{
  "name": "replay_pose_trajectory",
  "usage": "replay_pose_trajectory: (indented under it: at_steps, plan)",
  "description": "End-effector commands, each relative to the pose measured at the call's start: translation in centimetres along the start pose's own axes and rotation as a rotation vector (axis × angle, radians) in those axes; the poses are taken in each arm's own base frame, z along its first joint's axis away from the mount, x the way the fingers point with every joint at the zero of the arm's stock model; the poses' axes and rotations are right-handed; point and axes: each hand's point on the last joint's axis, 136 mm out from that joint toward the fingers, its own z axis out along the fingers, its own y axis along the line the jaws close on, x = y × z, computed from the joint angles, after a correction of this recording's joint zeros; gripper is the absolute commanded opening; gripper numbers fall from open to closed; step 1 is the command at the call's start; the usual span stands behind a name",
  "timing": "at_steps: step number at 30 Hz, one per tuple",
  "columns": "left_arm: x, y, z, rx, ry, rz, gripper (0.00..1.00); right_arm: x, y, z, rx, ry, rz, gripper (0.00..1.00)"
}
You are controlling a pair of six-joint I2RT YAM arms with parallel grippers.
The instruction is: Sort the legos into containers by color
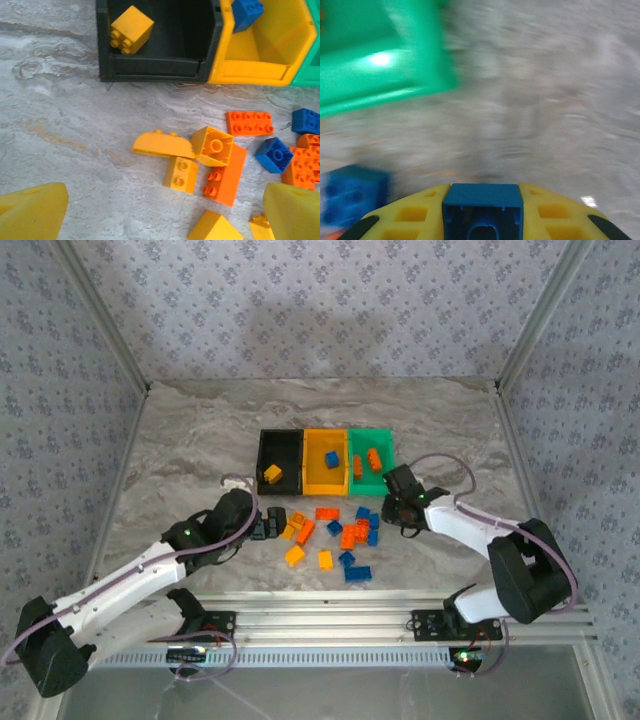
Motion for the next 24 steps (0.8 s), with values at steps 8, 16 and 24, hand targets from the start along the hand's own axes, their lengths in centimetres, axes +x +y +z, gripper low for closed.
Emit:
replay_pose_trajectory:
  at_steps: [8,16,24]
  plan:
    - [1.2,3.0,-1.0,-0.060,-0.022,-0.061,1.00,-5.5,15.0,-3.5,-0.207,-0.113,-0.253,0.29]
    - [1.7,3.3,-1.3,-0.057,-0.002,-0.052,1.00,-9.3,18.2,1.2,-0.111,-0.115,-0.226,0.32]
    - [1.6,3.0,-1.2,-0.049,0.011,-0.055,1.00,-10.3,18.8,2.8,-0.078,-0.110,-0.201,0.60]
